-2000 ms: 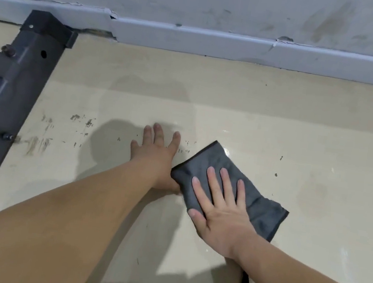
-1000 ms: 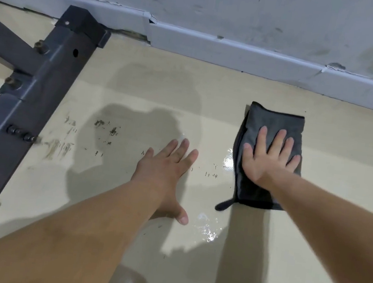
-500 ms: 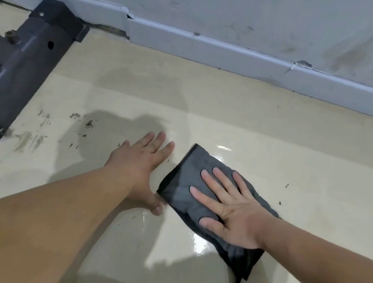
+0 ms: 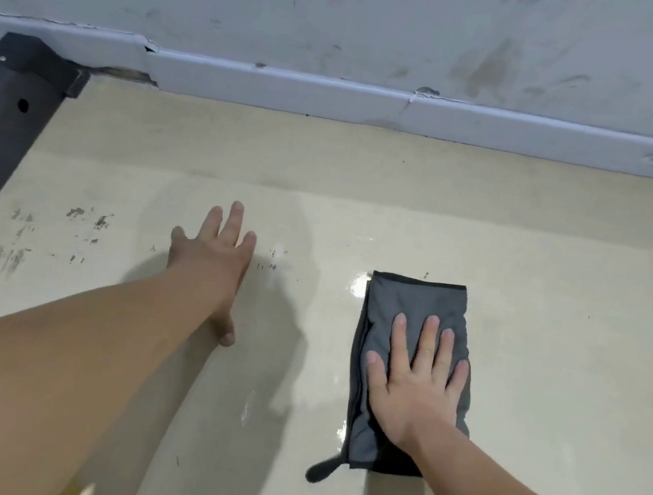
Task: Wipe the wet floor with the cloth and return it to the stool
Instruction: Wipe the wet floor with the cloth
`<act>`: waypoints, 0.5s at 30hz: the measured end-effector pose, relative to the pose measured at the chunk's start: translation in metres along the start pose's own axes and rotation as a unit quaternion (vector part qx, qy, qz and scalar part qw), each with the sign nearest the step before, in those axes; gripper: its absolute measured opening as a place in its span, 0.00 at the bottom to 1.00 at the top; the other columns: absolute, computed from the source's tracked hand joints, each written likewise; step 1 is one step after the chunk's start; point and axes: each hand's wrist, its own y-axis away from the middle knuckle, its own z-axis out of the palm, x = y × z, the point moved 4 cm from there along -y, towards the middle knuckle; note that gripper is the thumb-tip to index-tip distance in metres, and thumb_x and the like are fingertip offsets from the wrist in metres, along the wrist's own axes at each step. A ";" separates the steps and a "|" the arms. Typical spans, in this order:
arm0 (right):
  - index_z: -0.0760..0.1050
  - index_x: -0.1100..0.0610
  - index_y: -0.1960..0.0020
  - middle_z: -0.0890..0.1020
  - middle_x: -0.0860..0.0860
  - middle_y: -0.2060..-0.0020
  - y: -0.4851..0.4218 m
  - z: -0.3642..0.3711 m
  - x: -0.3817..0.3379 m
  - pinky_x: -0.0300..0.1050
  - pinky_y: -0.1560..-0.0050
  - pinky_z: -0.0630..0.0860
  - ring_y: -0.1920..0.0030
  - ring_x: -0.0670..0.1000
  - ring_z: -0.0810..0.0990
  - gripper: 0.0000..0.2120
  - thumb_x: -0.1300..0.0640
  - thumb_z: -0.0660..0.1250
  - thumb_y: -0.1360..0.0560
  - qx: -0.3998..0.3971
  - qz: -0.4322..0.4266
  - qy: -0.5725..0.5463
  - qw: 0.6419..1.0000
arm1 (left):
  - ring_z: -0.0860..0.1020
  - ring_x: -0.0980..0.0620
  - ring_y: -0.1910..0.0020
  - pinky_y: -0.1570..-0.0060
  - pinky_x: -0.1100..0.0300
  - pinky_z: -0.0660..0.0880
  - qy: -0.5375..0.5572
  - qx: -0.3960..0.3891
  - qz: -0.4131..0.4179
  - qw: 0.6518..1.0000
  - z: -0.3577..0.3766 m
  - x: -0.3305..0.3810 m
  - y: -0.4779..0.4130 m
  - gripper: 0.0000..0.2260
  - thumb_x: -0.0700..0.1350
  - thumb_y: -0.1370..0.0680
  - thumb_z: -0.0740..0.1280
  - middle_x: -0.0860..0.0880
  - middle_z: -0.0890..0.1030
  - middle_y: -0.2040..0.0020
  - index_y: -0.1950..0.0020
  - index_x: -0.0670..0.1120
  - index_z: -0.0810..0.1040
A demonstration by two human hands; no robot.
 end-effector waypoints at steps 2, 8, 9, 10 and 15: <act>0.16 0.40 0.28 0.16 0.51 0.29 0.027 0.018 0.009 0.62 0.26 0.25 0.28 0.55 0.16 0.32 0.31 0.28 0.24 -0.021 -0.029 0.025 0.999 | 0.40 0.43 0.18 0.32 0.41 0.68 -0.041 0.029 0.028 0.998 -0.009 0.022 0.004 0.64 0.56 0.40 0.81 0.44 0.30 0.19 0.18 0.51 0.39; 0.21 0.33 0.27 0.15 0.44 0.31 0.045 0.011 0.053 0.61 0.27 0.23 0.32 0.49 0.12 0.33 0.33 0.44 0.18 -0.132 -0.133 0.049 0.981 | 0.48 0.45 0.18 0.31 0.41 0.68 -0.041 0.008 0.087 0.995 -0.026 0.073 0.004 0.64 0.63 0.38 0.80 0.44 0.39 0.17 0.17 0.50 0.40; 0.22 0.31 0.27 0.16 0.43 0.30 0.039 0.005 0.060 0.60 0.27 0.23 0.32 0.48 0.12 0.34 0.33 0.46 0.18 -0.146 -0.145 0.047 0.977 | 0.48 0.44 0.18 0.31 0.40 0.68 -0.031 -0.004 0.083 0.996 -0.028 0.075 0.003 0.67 0.68 0.42 0.80 0.43 0.40 0.17 0.17 0.50 0.39; 0.22 0.30 0.27 0.16 0.42 0.30 0.032 -0.003 0.067 0.60 0.27 0.23 0.32 0.47 0.13 0.35 0.33 0.47 0.18 -0.153 -0.147 0.047 0.976 | 0.47 0.42 0.18 0.30 0.38 0.66 -0.023 -0.012 0.077 0.997 -0.029 0.076 0.002 0.70 0.71 0.44 0.78 0.42 0.41 0.17 0.17 0.50 0.39; 0.25 0.30 0.25 0.19 0.43 0.27 -0.026 -0.043 0.091 0.60 0.25 0.26 0.26 0.50 0.18 0.36 0.30 0.48 0.20 -0.093 -0.029 0.005 0.995 | 0.45 0.38 0.18 0.32 0.41 0.72 0.023 -0.003 0.096 0.995 -0.020 0.075 -0.018 0.72 0.74 0.47 0.75 0.39 0.42 0.17 0.18 0.49 0.37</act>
